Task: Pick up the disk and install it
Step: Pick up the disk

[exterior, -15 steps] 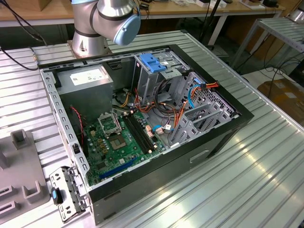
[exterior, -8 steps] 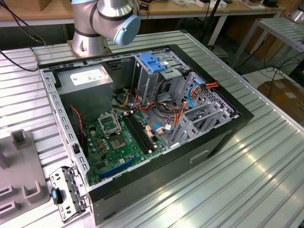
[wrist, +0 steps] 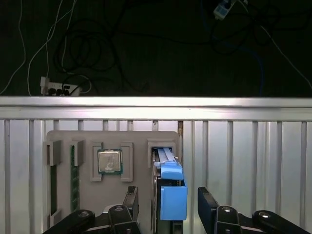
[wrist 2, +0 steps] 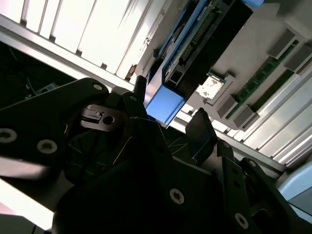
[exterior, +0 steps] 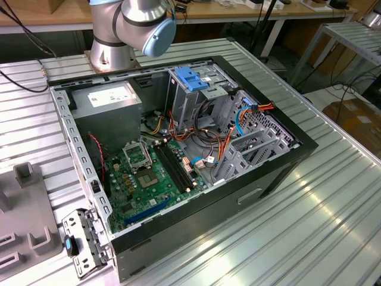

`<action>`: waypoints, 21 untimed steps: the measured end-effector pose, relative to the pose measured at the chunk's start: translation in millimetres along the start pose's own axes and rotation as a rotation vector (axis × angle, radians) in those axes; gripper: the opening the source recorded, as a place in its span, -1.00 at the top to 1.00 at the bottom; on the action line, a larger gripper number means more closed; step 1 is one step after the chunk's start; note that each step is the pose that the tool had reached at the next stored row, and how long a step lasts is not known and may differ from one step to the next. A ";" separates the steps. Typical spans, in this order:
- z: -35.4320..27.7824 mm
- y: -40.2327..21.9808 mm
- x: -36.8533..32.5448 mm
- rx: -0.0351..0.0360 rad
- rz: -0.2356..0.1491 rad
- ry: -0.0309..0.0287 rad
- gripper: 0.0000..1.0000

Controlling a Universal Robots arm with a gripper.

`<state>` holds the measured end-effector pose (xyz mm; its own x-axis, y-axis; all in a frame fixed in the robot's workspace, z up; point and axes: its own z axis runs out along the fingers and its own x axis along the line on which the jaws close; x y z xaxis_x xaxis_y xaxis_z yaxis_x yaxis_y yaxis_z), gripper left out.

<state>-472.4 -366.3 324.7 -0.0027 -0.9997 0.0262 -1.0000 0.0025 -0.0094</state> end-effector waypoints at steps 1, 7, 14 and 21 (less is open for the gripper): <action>1.8 0.1 -0.3 -0.0001 0.003 0.0001 -0.20; 12.2 2.3 -0.8 -0.0002 0.011 0.0000 -0.20; 12.7 2.4 -0.8 -0.0003 0.012 -0.0004 -0.20; 12.7 2.4 -0.8 -0.0003 0.012 -0.0005 -0.20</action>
<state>-474.7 -365.9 312.0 -0.0145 -0.9996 0.0256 -0.9999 0.0143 -0.0094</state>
